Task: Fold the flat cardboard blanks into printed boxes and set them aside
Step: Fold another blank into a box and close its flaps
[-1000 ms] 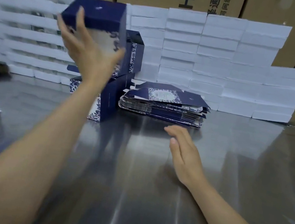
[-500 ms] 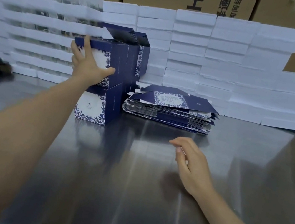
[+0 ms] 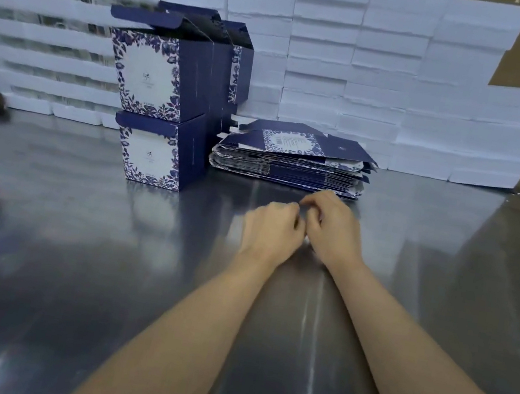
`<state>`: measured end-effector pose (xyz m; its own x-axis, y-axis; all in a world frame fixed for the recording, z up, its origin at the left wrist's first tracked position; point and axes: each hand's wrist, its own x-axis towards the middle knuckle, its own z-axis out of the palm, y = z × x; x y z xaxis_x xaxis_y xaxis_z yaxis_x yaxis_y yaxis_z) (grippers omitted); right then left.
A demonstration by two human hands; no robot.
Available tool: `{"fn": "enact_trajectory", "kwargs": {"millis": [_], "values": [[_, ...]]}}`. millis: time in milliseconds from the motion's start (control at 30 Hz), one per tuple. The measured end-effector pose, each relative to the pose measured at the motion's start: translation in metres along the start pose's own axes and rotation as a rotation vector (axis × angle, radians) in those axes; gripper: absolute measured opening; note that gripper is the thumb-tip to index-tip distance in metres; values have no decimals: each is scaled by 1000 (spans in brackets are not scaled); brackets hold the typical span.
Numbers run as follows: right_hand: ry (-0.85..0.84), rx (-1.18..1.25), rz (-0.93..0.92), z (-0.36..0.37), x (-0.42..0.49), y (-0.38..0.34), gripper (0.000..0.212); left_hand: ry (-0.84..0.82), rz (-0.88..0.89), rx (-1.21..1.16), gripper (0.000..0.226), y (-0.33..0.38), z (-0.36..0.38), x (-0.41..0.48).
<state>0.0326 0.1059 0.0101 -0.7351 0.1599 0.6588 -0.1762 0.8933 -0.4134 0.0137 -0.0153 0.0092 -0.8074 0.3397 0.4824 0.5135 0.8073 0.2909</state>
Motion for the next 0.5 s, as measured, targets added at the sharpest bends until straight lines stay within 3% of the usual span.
{"fn": "enact_trajectory", "kwargs": {"millis": [167,367,500], "values": [[-75,-147,32,12,16,12,32,-81,13,-13,24,1,1,5],[-7,-239,56,37,49,14,54,-111,1,-80,21,-1,7,12],[-55,-336,-56,55,70,17,60,-93,4,-99,25,-2,13,15]]}}
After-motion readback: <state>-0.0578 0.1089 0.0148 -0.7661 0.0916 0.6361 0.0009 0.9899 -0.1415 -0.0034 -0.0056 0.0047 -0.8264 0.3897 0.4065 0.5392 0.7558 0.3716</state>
